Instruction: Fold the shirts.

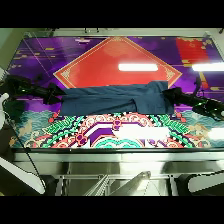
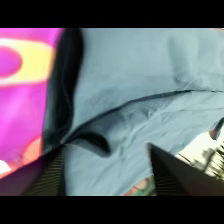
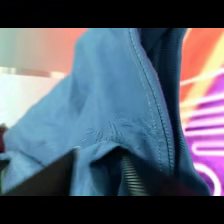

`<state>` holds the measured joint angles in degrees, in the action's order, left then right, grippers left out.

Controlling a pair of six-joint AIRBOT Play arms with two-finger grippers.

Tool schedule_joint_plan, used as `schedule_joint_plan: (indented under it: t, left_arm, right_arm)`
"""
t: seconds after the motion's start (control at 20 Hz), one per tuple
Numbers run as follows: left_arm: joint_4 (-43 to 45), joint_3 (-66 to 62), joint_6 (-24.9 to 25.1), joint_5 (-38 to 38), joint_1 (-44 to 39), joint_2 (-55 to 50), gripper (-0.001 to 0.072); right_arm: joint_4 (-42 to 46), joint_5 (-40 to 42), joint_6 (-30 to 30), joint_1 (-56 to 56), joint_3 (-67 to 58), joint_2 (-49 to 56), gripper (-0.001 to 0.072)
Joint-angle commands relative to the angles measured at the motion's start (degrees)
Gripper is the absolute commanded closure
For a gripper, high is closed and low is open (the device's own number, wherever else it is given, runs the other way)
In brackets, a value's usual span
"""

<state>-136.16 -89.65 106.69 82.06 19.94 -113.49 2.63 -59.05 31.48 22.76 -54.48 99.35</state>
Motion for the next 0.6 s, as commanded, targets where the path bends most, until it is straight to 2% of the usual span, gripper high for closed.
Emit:
schedule_joint_plan:
  t: [0.0,0.05,0.1,0.15,0.25,0.55]
  left_arm:
    - [-0.1,-0.2,-0.3,3.2,2.5,4.6,0.0097]
    - [-0.1,-0.2,-0.7,4.4,3.5,6.6,0.0097]
    - [0.1,-0.1,-0.7,5.0,4.0,8.8,0.0097]
    - [0.0,-0.1,-0.7,5.2,4.3,11.2,0.0097]
    - [0.0,-0.1,-0.9,4.8,4.0,15.5,0.0098]
    - [-0.1,-0.2,-3.2,3.7,-1.4,21.9,0.01]
  right_arm:
    - [6.2,-7.0,5.1,5.1,-2.4,-3.0,0.02]
    - [11.7,-7.2,8.7,7.2,-4.0,-4.3,0.0198]
    - [19.2,-7.1,13.6,9.1,-6.3,-5.3,0.0154]
    - [26.2,-7.1,18.5,10.1,-8.7,-5.4,0.0008]
    - [36.8,-7.2,24.7,10.3,-12.7,-4.7,-0.0007]
    - [34.0,-7.2,24.9,5.2,-16.5,2.5,-0.0007]
